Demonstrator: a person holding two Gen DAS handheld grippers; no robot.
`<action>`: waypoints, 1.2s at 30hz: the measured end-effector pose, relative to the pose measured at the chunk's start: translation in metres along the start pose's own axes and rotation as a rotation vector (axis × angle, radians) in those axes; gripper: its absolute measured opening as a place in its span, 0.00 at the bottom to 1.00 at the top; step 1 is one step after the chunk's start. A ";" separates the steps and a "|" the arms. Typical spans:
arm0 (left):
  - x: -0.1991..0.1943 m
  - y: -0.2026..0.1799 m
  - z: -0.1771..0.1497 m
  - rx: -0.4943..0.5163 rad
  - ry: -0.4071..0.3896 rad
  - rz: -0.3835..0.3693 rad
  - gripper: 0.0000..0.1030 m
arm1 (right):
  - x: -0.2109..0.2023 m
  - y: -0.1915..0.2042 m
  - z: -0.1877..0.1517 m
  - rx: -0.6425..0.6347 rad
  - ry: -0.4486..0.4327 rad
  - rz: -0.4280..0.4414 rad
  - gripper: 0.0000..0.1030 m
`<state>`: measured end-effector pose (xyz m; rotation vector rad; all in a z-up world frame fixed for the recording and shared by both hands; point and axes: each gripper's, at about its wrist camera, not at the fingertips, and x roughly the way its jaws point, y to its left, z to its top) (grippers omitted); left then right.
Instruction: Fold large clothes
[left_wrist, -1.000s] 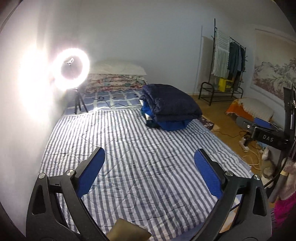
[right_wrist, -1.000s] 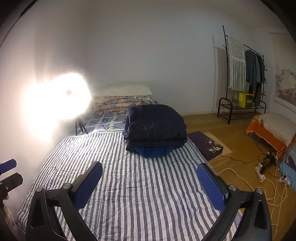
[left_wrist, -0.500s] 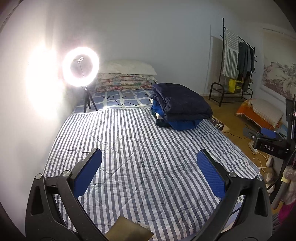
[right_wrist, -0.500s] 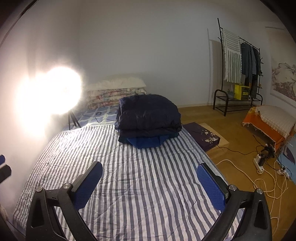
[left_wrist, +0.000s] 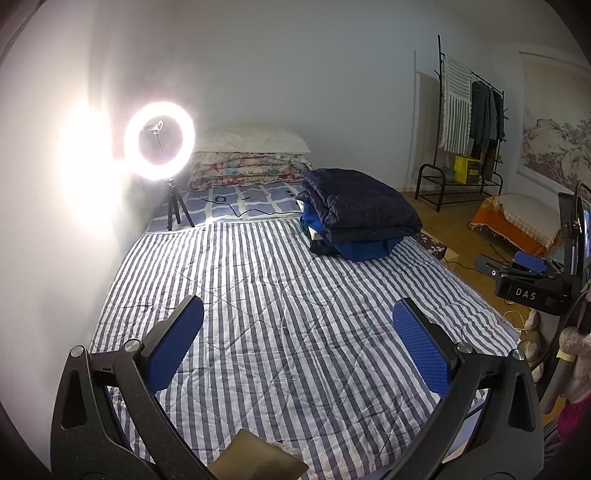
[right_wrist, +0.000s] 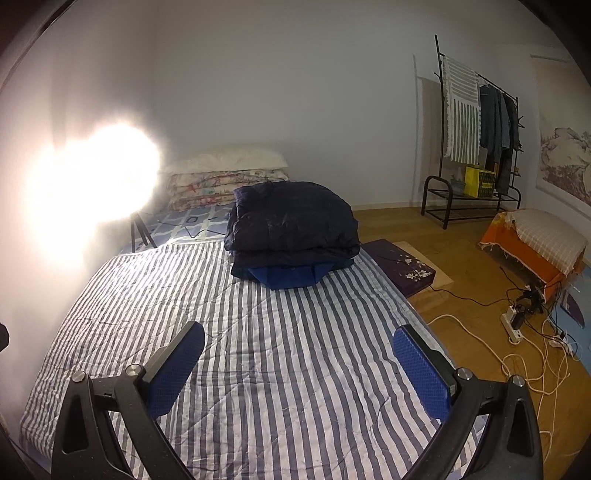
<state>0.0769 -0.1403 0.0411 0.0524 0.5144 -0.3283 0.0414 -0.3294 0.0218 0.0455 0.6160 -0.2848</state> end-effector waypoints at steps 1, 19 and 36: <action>0.000 0.001 0.000 -0.001 -0.001 -0.001 1.00 | 0.000 0.001 0.000 -0.002 -0.001 0.000 1.00; -0.005 0.004 0.003 -0.001 -0.012 0.005 1.00 | 0.004 0.001 -0.001 0.008 0.006 0.005 1.00; -0.006 0.006 0.002 0.001 -0.021 0.010 1.00 | 0.003 0.001 -0.004 0.015 0.008 0.005 1.00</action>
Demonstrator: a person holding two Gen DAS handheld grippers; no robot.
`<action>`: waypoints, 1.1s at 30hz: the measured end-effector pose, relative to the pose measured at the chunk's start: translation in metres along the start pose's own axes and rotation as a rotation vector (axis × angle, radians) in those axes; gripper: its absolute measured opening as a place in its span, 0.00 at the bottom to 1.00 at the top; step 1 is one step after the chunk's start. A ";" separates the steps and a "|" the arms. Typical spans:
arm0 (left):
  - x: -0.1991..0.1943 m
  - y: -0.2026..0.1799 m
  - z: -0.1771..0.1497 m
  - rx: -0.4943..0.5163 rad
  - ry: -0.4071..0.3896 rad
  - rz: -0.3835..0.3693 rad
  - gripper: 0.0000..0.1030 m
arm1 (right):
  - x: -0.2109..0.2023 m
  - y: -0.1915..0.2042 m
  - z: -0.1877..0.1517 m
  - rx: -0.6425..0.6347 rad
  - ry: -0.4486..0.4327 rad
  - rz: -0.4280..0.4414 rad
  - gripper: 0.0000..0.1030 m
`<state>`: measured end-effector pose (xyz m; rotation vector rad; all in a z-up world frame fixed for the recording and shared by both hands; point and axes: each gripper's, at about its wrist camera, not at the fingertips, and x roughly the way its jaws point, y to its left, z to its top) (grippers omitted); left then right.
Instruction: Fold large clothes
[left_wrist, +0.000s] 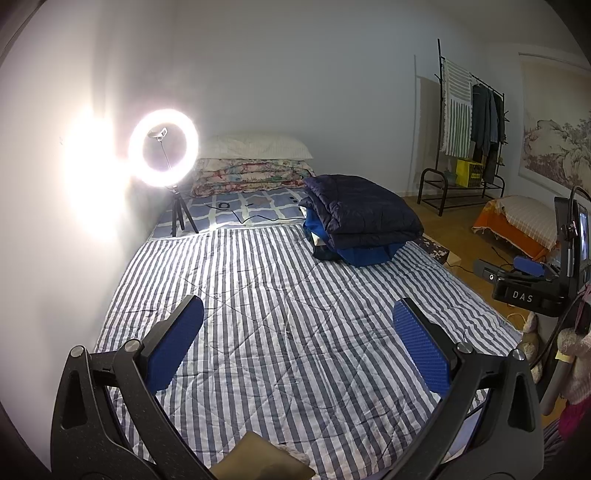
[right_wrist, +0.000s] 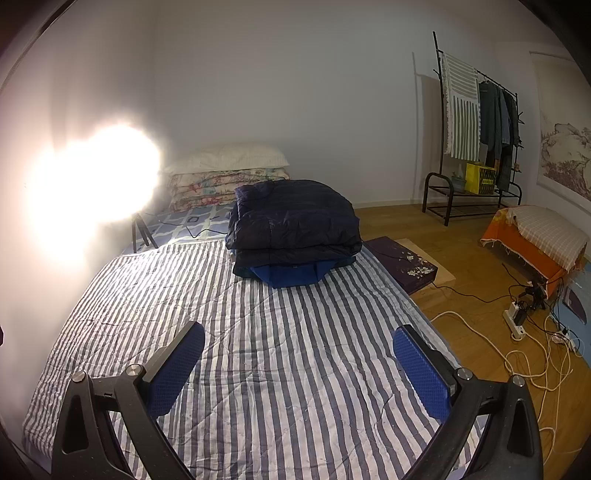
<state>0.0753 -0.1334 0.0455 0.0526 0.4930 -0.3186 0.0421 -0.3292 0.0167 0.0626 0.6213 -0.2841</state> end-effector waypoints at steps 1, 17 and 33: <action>0.000 0.000 0.000 0.001 0.001 0.000 1.00 | 0.000 0.000 0.000 0.000 0.000 0.000 1.00; 0.002 0.002 -0.001 -0.001 0.009 0.000 1.00 | 0.000 0.001 -0.002 -0.003 0.006 -0.002 1.00; 0.006 0.001 -0.007 0.017 0.001 0.013 1.00 | 0.000 0.002 -0.002 0.000 0.009 0.000 1.00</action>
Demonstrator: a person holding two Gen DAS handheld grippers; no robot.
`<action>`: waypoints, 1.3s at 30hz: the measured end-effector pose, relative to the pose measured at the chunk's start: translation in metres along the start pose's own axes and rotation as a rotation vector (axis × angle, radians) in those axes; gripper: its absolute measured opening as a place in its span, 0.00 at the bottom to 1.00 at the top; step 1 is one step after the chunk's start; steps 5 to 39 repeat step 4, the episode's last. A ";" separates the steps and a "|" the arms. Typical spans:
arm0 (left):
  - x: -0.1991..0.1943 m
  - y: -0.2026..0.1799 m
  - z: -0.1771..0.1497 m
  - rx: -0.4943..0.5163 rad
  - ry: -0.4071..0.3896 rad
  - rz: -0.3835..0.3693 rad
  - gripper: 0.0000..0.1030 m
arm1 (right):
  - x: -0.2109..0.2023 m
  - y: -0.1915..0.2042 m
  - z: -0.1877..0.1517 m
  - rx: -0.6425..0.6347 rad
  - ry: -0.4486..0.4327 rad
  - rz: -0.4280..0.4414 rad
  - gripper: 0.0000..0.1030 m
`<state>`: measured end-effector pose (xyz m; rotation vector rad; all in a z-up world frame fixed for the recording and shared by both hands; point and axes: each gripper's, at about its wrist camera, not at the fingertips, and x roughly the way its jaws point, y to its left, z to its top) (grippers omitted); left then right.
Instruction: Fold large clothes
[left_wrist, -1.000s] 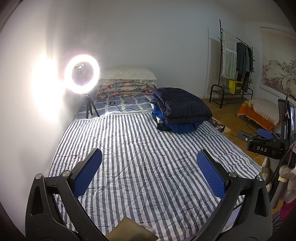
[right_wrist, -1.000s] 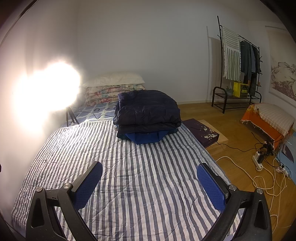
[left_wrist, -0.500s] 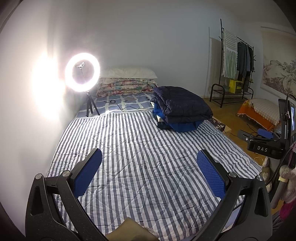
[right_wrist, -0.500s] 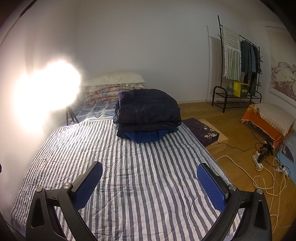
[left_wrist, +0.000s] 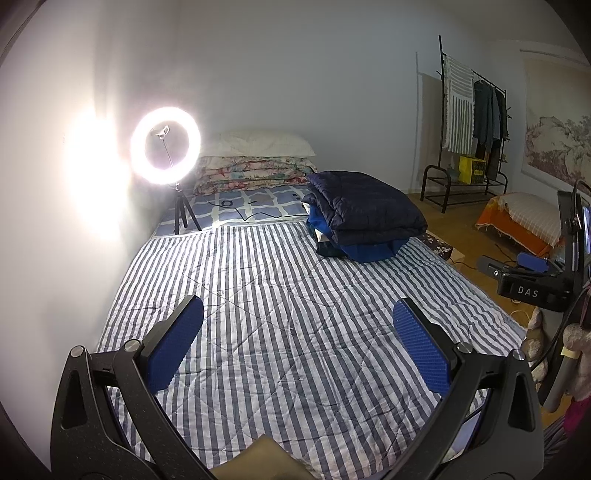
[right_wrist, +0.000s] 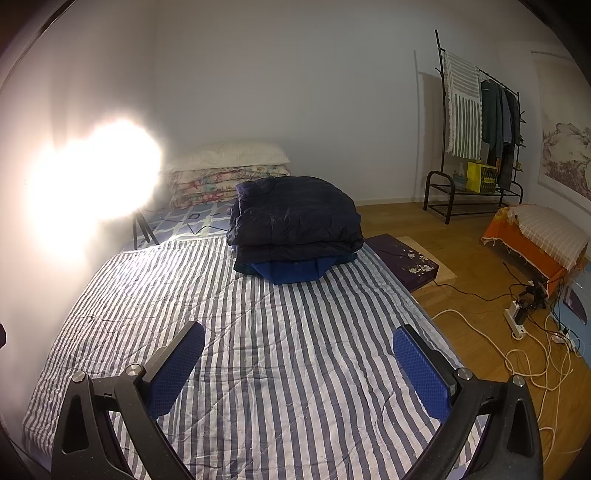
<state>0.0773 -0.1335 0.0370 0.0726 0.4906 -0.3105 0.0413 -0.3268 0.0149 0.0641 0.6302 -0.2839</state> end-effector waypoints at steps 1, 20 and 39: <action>0.000 -0.001 -0.001 0.001 -0.001 0.001 1.00 | 0.000 0.000 0.001 0.001 0.001 0.000 1.00; 0.000 -0.003 -0.002 0.005 0.004 0.001 1.00 | 0.001 0.000 0.000 0.003 0.002 0.002 1.00; 0.000 -0.003 -0.002 0.005 0.004 0.001 1.00 | 0.001 0.000 0.000 0.003 0.002 0.002 1.00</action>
